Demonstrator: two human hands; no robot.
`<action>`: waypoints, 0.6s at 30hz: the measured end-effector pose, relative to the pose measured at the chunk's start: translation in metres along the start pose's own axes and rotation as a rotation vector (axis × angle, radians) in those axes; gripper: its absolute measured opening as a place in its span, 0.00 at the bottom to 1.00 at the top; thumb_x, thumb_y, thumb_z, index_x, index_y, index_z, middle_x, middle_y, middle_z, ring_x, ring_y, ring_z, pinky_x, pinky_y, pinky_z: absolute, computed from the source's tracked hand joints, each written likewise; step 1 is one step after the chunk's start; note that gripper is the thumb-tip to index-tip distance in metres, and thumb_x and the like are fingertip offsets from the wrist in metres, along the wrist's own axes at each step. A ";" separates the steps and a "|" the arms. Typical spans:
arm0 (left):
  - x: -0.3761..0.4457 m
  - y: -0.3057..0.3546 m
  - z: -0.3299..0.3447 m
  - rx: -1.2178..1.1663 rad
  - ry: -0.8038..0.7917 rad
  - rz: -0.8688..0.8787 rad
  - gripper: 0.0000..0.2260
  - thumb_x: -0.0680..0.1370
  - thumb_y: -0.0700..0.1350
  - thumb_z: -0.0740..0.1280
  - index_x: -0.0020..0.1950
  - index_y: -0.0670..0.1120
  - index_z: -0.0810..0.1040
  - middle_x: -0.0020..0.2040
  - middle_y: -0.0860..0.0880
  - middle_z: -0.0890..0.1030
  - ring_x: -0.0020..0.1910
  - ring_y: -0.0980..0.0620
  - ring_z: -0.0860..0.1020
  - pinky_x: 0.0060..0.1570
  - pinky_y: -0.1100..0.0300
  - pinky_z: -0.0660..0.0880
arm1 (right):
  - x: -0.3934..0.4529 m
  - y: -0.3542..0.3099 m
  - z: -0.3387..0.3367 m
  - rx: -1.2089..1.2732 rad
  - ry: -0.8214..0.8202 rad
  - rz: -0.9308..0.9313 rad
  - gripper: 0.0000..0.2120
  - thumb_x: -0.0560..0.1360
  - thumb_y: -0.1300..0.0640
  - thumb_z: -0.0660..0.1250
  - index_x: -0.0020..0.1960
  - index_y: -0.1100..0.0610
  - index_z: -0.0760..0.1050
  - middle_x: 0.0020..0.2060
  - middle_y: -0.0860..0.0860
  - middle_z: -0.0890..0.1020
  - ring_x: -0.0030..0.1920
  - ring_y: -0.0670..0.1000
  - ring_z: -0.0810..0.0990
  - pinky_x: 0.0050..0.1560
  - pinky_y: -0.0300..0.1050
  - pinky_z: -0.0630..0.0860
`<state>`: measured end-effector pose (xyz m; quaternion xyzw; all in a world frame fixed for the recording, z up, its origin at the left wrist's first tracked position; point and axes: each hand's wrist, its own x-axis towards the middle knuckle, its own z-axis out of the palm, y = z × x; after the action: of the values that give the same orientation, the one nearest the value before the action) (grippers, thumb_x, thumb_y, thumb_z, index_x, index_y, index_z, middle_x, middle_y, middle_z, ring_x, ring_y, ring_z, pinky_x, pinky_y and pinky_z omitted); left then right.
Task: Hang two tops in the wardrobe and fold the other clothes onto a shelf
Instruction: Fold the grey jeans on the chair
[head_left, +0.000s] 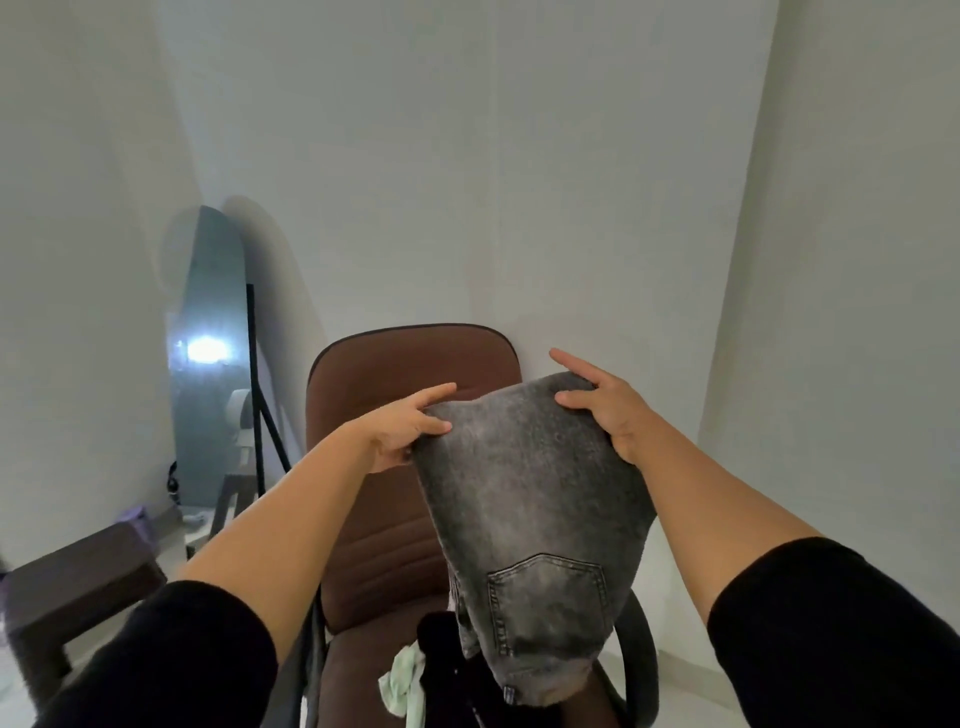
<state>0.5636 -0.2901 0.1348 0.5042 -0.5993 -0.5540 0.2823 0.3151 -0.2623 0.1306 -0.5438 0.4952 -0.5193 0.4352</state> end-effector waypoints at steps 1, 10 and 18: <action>0.001 -0.001 0.002 -0.003 0.051 0.055 0.23 0.79 0.35 0.62 0.68 0.59 0.70 0.69 0.48 0.67 0.63 0.47 0.68 0.61 0.51 0.66 | 0.002 -0.001 -0.001 0.013 0.002 -0.004 0.26 0.73 0.70 0.65 0.65 0.47 0.75 0.64 0.51 0.75 0.58 0.50 0.75 0.55 0.38 0.73; 0.011 0.007 0.018 0.117 0.362 0.317 0.22 0.77 0.31 0.62 0.62 0.54 0.76 0.64 0.50 0.71 0.60 0.50 0.69 0.65 0.54 0.68 | 0.010 -0.008 -0.013 -0.059 0.017 -0.011 0.29 0.70 0.75 0.66 0.62 0.48 0.77 0.61 0.55 0.76 0.58 0.54 0.75 0.64 0.46 0.73; 0.002 0.012 0.013 0.213 0.311 0.362 0.23 0.77 0.30 0.62 0.65 0.54 0.74 0.62 0.52 0.71 0.61 0.50 0.69 0.65 0.55 0.68 | -0.003 -0.016 -0.006 -0.331 -0.065 0.138 0.36 0.69 0.74 0.67 0.73 0.53 0.65 0.70 0.56 0.68 0.67 0.57 0.67 0.68 0.51 0.65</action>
<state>0.5480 -0.2886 0.1426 0.4948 -0.6841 -0.3439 0.4109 0.3107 -0.2569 0.1469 -0.5893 0.5956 -0.3818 0.3903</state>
